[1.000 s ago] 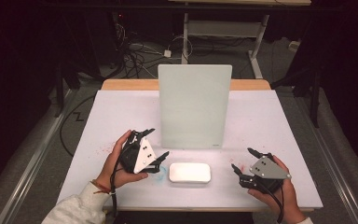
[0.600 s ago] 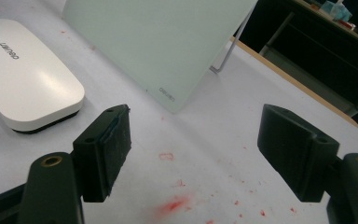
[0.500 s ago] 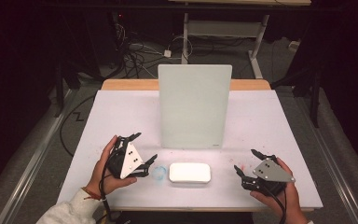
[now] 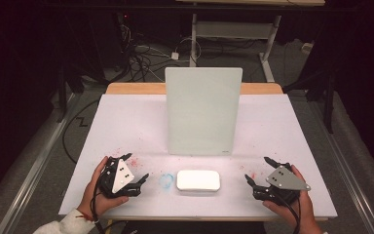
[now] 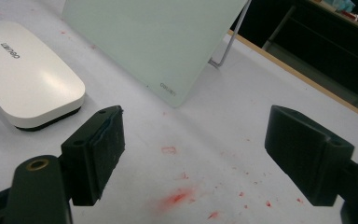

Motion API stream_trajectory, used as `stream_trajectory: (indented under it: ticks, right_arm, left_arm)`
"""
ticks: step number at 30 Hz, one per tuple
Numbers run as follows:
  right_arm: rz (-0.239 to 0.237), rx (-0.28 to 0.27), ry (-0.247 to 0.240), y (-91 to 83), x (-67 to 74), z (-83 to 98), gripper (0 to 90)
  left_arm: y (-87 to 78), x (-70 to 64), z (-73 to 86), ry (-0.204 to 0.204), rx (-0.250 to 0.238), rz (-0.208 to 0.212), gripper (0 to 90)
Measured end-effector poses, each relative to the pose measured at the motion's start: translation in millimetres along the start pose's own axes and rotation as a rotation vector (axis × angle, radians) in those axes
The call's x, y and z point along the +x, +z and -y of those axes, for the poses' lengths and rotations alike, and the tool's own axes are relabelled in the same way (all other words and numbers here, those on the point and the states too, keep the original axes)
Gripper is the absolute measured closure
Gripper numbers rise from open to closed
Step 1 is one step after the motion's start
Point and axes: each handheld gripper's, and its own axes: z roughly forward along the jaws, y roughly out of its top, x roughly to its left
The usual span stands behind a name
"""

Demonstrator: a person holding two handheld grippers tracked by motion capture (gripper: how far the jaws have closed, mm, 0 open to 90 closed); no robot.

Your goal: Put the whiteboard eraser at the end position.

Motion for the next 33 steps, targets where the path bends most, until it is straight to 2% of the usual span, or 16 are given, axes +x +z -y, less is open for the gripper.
stream_trajectory:
  ticks: [5, 9, 15, 19, 33]
  right_arm:
    - [0.008, 0.002, -0.007, -0.9, -0.2, -0.4, 20.0]
    - [0.015, 0.004, -0.015, -1.4, 0.2, -0.2, 20.1]
    - [0.026, 0.005, -0.018, -3.5, 2.2, -0.8, 20.6]
    - [0.029, 0.003, -0.014, -4.5, 2.9, -1.3, 20.8]
    - [0.027, 0.008, -0.012, -3.6, 1.9, 0.7, 21.0]
  left_arm:
    - [-1.1, -0.9, -4.4, -0.005, -0.028, -0.01, 15.9]
    - [-0.8, -1.6, -4.5, 0.01, -0.022, -0.009, 15.9]
    - [-4.4, -0.8, -5.7, -0.001, -0.044, -0.015, 15.9]
    - [-4.0, -1.8, -6.0, 0.011, -0.038, -0.006, 15.9]
    - [-2.1, -1.3, -7.3, -0.006, -0.037, -0.002, 15.9]
